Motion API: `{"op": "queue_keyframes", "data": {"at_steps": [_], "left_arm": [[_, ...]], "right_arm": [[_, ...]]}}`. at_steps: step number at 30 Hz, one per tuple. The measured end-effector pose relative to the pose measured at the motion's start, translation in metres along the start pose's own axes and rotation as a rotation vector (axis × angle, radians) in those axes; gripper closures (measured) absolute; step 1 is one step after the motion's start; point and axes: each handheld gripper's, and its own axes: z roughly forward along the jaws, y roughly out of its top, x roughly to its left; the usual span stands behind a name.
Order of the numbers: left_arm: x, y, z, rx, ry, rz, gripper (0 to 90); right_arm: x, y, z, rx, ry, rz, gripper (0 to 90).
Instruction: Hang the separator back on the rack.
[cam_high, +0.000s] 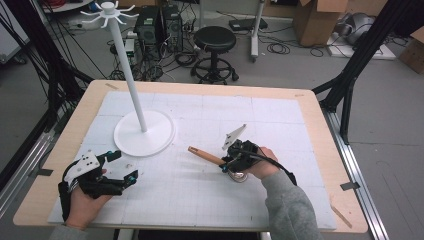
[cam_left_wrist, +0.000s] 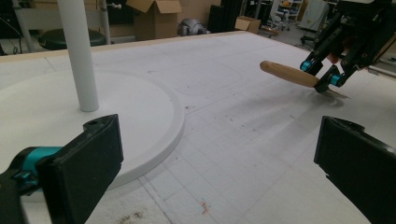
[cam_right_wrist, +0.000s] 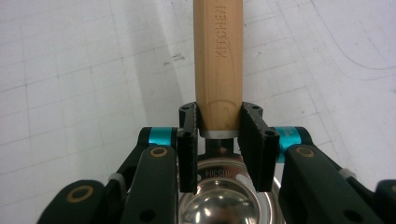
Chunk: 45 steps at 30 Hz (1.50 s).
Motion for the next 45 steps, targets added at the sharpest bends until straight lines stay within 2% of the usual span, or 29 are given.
{"op": "queue_keyframes", "data": {"at_steps": [4, 14, 22, 32, 35, 45], "left_arm": [[0.000, 0.000, 0.000, -0.002, 0.002, -0.003, 1.7], [0.000, 0.000, 0.000, -0.004, 0.002, 0.000, 1.7], [0.000, 0.000, 0.000, -0.005, 0.002, 0.002, 1.7], [0.000, 0.000, 0.000, -0.006, 0.003, 0.003, 1.7], [0.000, 0.000, 0.000, -0.006, 0.004, 0.005, 1.7], [0.000, 0.001, 0.000, -0.010, 0.003, 0.003, 1.7]], "right_arm": [[0.000, 0.000, -0.003, -0.017, -0.009, 0.002, 69.8], [-0.001, 0.000, -0.012, -0.068, 0.001, 0.017, 69.7], [-0.001, 0.001, -0.026, -0.176, 0.015, 0.047, 69.7], [0.000, 0.002, -0.041, -0.306, 0.010, 0.060, 69.7], [0.000, 0.002, -0.045, -0.331, 0.010, 0.081, 69.7], [0.001, 0.003, -0.053, -0.398, -0.010, 0.079, 69.7]]}}
